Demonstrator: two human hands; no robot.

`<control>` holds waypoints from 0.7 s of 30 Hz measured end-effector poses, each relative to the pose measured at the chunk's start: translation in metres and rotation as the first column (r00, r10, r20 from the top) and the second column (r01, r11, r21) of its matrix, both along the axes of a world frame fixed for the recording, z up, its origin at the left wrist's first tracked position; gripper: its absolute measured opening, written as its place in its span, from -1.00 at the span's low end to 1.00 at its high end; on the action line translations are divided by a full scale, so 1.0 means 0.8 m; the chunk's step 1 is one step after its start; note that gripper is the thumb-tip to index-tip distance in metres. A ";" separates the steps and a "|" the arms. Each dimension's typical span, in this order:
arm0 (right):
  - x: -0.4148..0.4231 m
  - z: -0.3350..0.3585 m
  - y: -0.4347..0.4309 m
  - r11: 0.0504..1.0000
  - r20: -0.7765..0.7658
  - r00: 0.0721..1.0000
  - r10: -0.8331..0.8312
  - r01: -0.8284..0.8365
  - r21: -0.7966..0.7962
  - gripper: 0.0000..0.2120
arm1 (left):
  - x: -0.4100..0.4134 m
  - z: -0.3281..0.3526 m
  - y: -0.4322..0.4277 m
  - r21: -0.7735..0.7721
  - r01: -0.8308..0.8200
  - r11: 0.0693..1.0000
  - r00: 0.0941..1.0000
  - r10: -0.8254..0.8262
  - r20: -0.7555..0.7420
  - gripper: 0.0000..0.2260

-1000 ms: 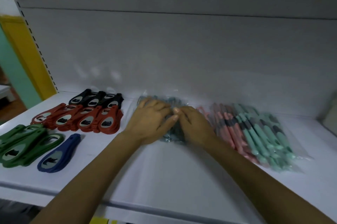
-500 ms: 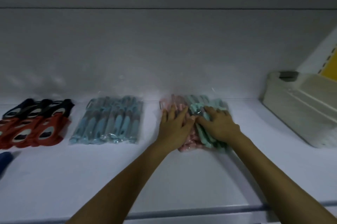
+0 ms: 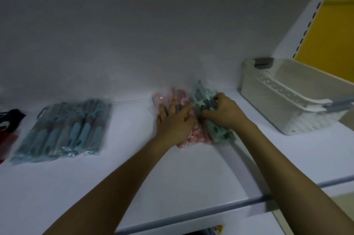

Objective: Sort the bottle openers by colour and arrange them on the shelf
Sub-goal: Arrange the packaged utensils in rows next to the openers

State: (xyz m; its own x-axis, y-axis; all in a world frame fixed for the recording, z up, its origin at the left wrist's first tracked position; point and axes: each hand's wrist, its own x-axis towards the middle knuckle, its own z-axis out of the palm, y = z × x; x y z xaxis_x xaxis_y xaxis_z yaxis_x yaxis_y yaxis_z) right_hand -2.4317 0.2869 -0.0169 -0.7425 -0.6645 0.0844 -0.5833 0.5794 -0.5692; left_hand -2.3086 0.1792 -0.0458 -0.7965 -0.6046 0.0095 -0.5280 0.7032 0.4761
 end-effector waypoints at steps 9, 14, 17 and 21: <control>-0.040 0.005 0.022 0.986 0.023 0.992 -0.125 0.127 -0.105 -0.53 | 0.006 0.012 0.000 -0.300 0.195 0.934 0.963 -0.240 -0.121 -0.61; -0.039 0.001 0.033 0.979 0.120 0.984 -0.133 0.150 -0.141 -0.41 | -0.004 0.029 0.000 -0.255 0.478 0.840 0.870 -0.493 0.005 -0.67; -0.025 -0.003 0.026 0.998 0.030 0.998 -0.055 0.054 0.035 -0.13 | -0.004 0.032 0.001 -0.144 0.445 0.884 0.891 -0.454 -0.030 -0.71; -0.019 0.001 0.020 0.994 -0.045 0.994 -0.096 0.098 0.058 -0.22 | 0.002 0.030 -0.002 -0.247 0.465 0.850 0.872 -0.488 -0.042 -0.66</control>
